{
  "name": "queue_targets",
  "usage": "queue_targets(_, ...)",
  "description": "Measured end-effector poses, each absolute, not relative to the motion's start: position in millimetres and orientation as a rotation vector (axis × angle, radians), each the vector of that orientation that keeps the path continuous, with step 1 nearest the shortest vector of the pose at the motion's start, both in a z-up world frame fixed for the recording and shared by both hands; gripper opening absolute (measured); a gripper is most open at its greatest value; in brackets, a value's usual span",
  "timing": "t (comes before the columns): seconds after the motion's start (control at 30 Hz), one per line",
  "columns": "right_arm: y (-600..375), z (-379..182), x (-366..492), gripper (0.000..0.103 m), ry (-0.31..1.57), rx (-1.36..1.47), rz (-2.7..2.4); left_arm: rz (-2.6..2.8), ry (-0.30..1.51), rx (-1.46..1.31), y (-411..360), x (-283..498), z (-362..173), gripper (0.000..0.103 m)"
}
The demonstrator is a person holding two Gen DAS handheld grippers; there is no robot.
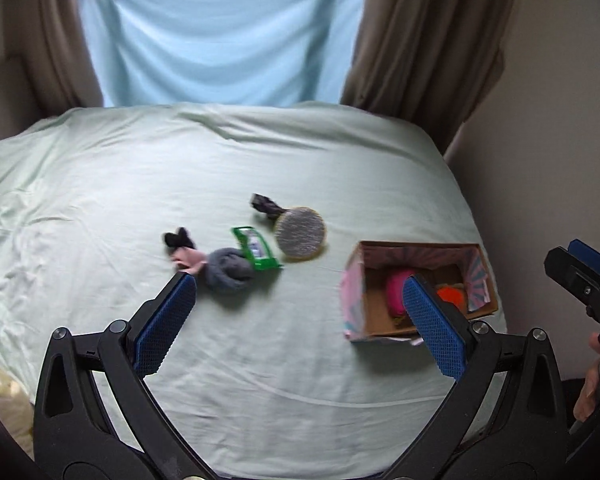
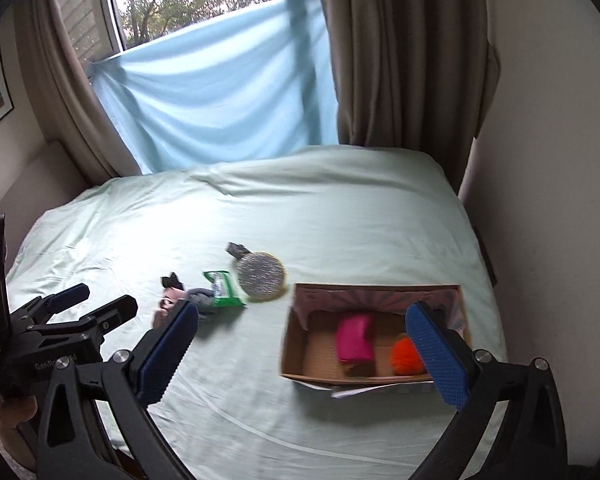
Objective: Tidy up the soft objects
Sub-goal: 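Lift both grippers out of the box and back over the bed, then grasp the pink ribbon bow with the left gripper while the right gripper grasps the grey fuzzy sock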
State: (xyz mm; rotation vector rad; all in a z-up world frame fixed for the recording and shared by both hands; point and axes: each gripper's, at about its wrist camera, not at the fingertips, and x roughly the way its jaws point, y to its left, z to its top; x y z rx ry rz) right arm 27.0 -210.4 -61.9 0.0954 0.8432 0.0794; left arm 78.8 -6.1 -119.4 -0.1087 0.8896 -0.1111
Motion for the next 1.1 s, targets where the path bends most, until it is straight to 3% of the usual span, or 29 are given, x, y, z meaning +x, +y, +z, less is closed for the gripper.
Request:
queue_targets(0.23,-138.0,-66.0,16.5,0.103,0.806,0.174,0.083,-0.095,0.882,-0.111,89.7,70.4,-121.5,0.103)
queue_targets(0.53,-60.2,-104.8,36.0,0.103,0.837,0.244,0.029,-0.169,0.938,-0.102,173.5,96.8,-165.9,0.103)
queue_targets(1.1,-7.5,-260.1,117.2,0.103,0.944,0.498,-0.072,-0.37,1.103,-0.084,179.2,195.2,-326.8,0.102)
